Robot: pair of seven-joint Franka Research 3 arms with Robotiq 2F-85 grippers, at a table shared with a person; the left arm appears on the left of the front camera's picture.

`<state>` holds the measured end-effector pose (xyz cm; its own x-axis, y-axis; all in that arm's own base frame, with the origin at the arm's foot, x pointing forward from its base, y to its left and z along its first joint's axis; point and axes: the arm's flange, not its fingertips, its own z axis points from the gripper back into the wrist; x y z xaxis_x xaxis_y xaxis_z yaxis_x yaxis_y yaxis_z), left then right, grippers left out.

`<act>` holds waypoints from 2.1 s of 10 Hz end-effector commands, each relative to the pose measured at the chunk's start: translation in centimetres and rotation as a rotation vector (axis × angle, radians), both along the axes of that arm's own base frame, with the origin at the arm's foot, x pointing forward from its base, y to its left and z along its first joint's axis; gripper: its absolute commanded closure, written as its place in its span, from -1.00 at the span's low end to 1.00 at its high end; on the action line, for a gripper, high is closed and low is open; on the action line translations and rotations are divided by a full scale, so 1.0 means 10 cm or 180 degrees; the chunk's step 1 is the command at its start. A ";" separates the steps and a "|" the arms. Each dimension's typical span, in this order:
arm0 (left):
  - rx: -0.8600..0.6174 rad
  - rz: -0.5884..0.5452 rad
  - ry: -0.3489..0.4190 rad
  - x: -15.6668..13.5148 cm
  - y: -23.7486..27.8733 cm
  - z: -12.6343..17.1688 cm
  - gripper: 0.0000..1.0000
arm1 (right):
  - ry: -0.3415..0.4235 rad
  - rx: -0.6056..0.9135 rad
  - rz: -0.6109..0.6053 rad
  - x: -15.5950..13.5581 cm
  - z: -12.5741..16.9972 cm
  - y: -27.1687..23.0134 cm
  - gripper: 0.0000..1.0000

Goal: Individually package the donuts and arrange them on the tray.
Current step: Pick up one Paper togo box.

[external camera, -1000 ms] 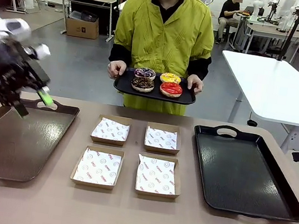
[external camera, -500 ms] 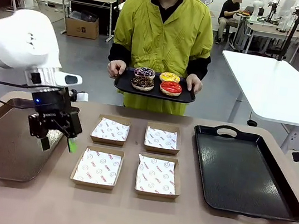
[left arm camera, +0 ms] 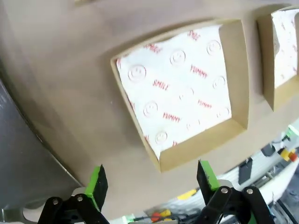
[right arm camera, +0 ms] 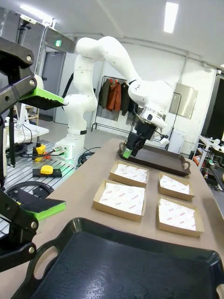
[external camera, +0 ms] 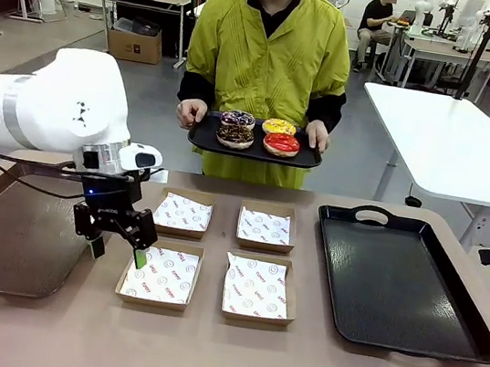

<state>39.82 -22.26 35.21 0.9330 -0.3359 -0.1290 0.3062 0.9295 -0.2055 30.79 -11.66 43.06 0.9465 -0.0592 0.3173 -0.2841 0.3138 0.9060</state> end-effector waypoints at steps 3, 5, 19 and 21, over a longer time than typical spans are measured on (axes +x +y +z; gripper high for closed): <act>0.0056 -0.0035 -0.0165 -0.03 -0.08 -0.02 -1.00 | -0.0026 0.0024 0.0017 -0.01 0.01 -0.01 -1.00; 0.0056 -0.0035 -0.0165 -0.03 -0.08 -0.02 -1.00 | -0.0026 0.0024 0.0017 -0.01 0.01 -0.01 -1.00; 0.0423 0.0530 -0.0750 -0.01 -0.23 -0.29 -0.58 | -0.0026 0.0024 0.0017 -0.01 0.01 -0.01 -1.00; 0.0432 0.0534 -0.0768 0.00 -0.23 -0.28 0.61 | -0.0026 0.0024 0.0017 -0.01 0.01 -0.01 -1.00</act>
<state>39.84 -24.85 32.70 0.9875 -0.1520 0.0421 0.1535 0.9876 -0.0339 30.77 -11.71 43.06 0.9464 -0.0606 0.3173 -0.2836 0.3143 0.9060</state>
